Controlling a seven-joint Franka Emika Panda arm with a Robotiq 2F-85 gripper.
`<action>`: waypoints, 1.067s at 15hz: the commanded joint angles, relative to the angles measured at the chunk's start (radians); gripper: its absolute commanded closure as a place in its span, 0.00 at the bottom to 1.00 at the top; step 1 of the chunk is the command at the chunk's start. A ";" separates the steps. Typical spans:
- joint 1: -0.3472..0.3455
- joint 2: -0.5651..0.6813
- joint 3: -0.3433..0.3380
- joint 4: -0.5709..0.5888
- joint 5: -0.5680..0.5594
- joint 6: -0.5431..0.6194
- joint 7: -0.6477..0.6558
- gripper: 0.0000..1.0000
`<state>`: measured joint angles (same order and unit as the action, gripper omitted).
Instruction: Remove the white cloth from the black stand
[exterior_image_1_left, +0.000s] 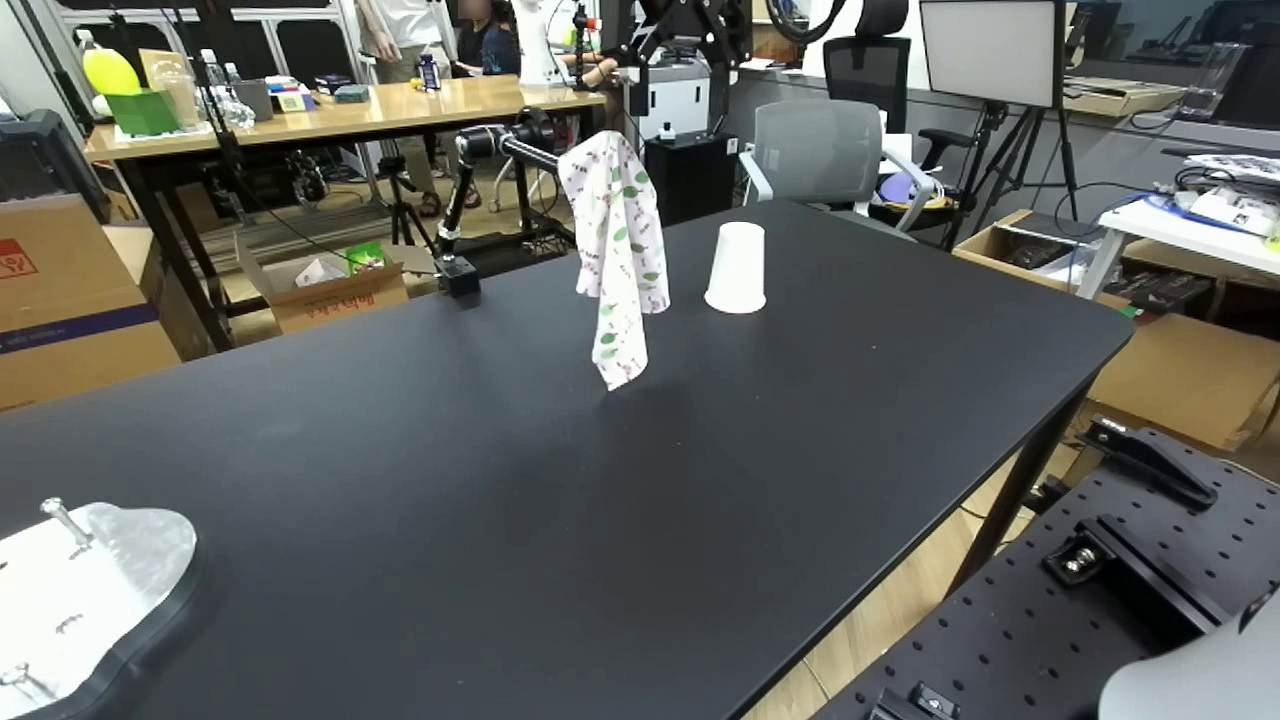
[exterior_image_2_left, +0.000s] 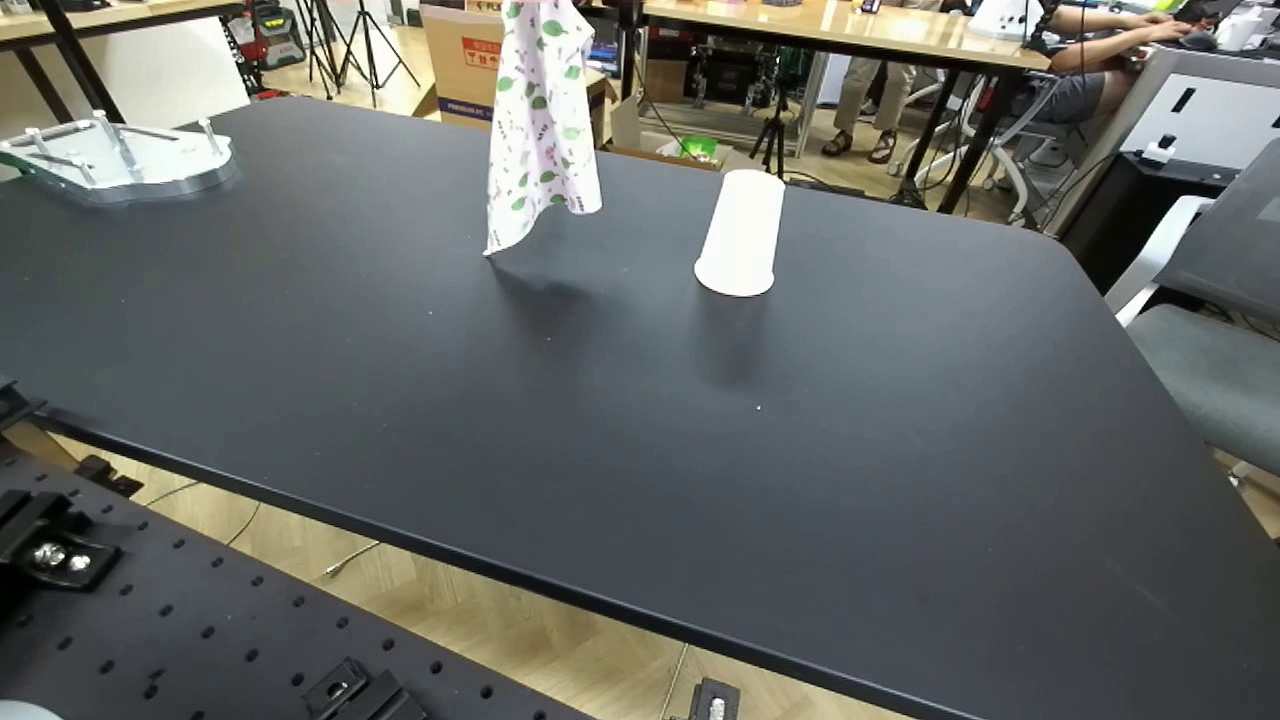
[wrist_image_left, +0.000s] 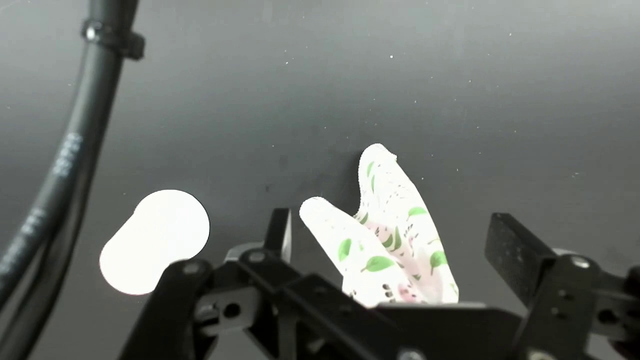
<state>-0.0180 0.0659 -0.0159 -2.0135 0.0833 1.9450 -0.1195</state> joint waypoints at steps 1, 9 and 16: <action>0.003 0.058 0.009 0.066 0.000 -0.047 -0.012 0.25; 0.006 0.128 0.022 0.115 -0.027 -0.037 -0.041 0.75; 0.002 0.168 0.026 0.155 -0.033 -0.032 -0.079 1.00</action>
<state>-0.0123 0.2088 0.0061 -1.9079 0.0564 1.9306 -0.1792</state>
